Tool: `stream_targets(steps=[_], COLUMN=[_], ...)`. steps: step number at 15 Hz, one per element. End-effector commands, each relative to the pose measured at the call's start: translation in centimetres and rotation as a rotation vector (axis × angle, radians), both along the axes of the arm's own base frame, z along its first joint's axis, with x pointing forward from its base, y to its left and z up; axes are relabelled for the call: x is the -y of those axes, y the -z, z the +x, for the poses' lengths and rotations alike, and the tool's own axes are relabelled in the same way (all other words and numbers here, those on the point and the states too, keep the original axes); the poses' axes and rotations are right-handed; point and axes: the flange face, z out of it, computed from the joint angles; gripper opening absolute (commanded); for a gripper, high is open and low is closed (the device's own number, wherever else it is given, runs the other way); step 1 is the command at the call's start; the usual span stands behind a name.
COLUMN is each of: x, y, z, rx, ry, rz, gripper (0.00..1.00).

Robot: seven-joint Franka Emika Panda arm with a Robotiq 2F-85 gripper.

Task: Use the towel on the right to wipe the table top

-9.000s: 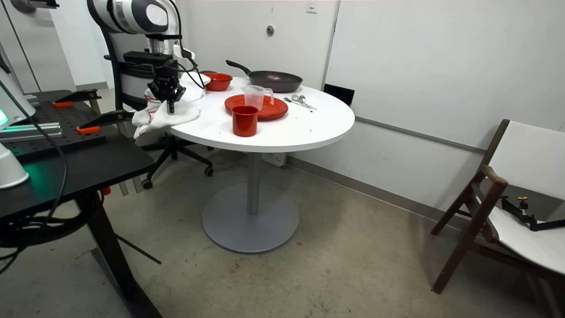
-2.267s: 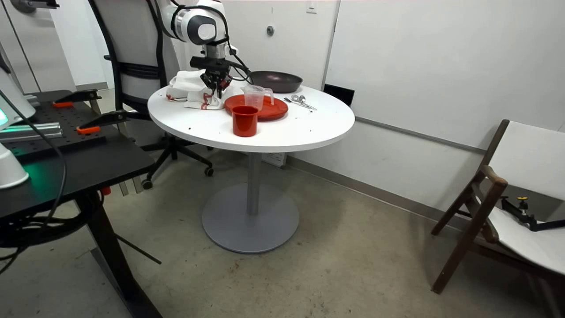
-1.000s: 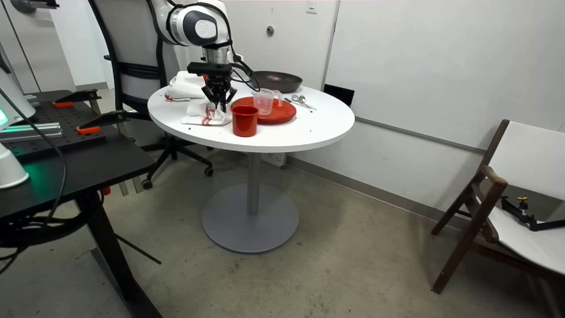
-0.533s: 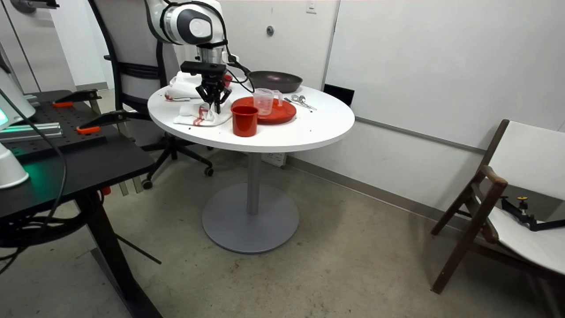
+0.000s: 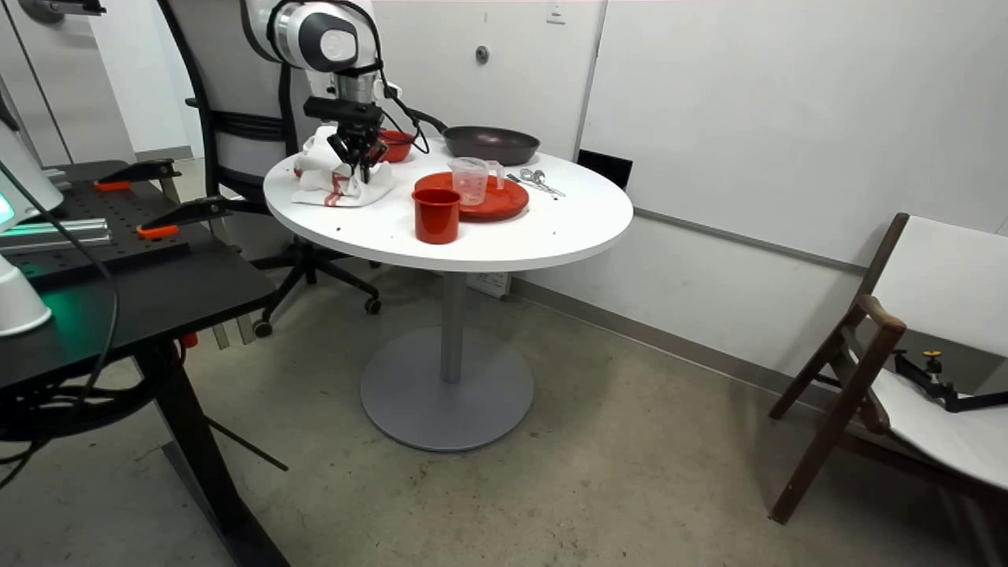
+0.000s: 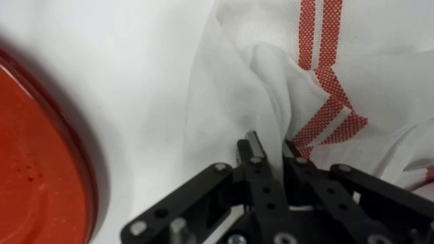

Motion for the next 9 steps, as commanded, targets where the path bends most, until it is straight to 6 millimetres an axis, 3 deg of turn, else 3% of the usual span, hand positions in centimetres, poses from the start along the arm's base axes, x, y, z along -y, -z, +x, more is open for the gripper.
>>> stream_targets(steps=[1,2,3,9], x=[-0.4,-0.6,-0.5,0.2], y=[-0.1,-0.1,-0.3,-1.9], z=[0.0,0.0,0.0,0.3], rx=[0.000,0.000,0.002,0.018], ry=[-0.005,-0.009,-0.006,0.016], rz=[0.005,0.006,0.009,0.003], gripper=[0.03,0.11,0.03,0.03])
